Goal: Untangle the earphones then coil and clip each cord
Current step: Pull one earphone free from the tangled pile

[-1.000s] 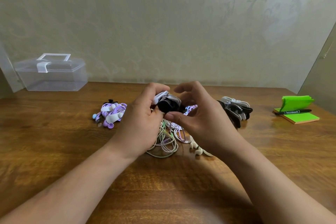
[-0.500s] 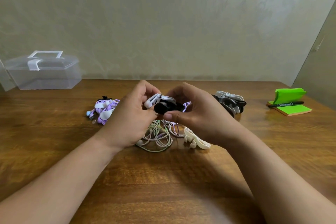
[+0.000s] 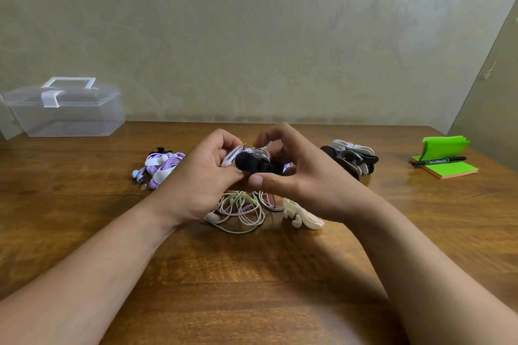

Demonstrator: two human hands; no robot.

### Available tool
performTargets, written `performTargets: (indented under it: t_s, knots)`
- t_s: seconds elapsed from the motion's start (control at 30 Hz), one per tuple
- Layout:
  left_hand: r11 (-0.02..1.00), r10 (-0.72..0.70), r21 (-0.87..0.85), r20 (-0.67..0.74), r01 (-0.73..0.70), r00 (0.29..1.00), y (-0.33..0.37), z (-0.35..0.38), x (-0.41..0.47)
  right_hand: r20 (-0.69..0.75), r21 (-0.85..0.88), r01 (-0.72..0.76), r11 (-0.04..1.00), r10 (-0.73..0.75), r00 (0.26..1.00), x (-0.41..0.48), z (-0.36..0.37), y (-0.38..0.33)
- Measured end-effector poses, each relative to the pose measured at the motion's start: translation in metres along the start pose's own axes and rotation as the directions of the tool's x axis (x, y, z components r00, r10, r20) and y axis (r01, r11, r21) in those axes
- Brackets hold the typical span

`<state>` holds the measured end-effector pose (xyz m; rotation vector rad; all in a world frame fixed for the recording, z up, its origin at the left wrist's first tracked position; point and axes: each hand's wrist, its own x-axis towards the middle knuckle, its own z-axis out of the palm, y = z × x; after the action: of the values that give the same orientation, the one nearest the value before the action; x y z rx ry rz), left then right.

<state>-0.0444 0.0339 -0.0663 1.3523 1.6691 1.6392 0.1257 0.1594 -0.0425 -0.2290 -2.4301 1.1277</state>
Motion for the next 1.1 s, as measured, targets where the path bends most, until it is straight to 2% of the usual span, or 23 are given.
performTargets:
  t_s: [0.1,0.17,0.27,0.33,0.43,0.6,0.77,0.83,0.93,1.1]
  knots:
    - [0.997,-0.028,-0.070,-0.058,0.023,0.998,-0.002,0.007,0.001,-0.076,-0.124,0.064,0.990,-0.074,0.994,0.000,0.013,-0.002]
    - [0.983,-0.054,-0.179,-0.064,0.042,0.997,0.000,0.016,-0.002,-0.154,-0.196,0.072,0.978,-0.103,0.983,0.002,0.020,-0.002]
    - [0.911,-0.109,-0.403,-0.021,0.091,0.994,0.008,0.025,-0.006,-0.239,-0.163,0.053,0.985,-0.091,0.967,0.006,0.024,-0.002]
    - [0.873,-0.124,-0.472,0.021,0.119,0.992,0.012,0.025,-0.007,-0.281,-0.139,0.044,0.989,-0.082,0.956,0.007,0.025,-0.003]
    - [0.876,-0.121,-0.464,0.048,0.130,0.991,0.015,0.024,-0.008,-0.329,-0.146,0.028,0.989,-0.075,0.941,0.007,0.028,-0.005]
    - [0.888,-0.110,-0.446,0.043,0.117,0.993,0.020,0.025,-0.010,-0.382,-0.028,0.012,1.000,-0.022,0.924,0.008,0.031,-0.009]
    - [0.917,-0.102,-0.386,0.027,0.105,0.994,0.020,0.026,-0.009,-0.437,-0.021,0.049,0.999,-0.054,0.898,0.007,0.034,-0.012]
    - [0.929,-0.089,-0.357,0.044,0.099,0.995,0.020,0.025,-0.010,-0.433,0.048,0.092,0.995,-0.062,0.899,0.005,0.035,-0.014]
    - [0.908,-0.098,-0.393,0.143,0.147,0.985,0.023,0.020,-0.012,-0.363,0.291,0.162,0.943,-0.048,0.930,0.003,0.031,-0.012]
    - [0.866,-0.117,-0.440,0.283,0.237,0.952,0.025,0.012,-0.015,-0.197,0.501,0.115,0.857,-0.017,0.980,0.010,0.024,0.001]
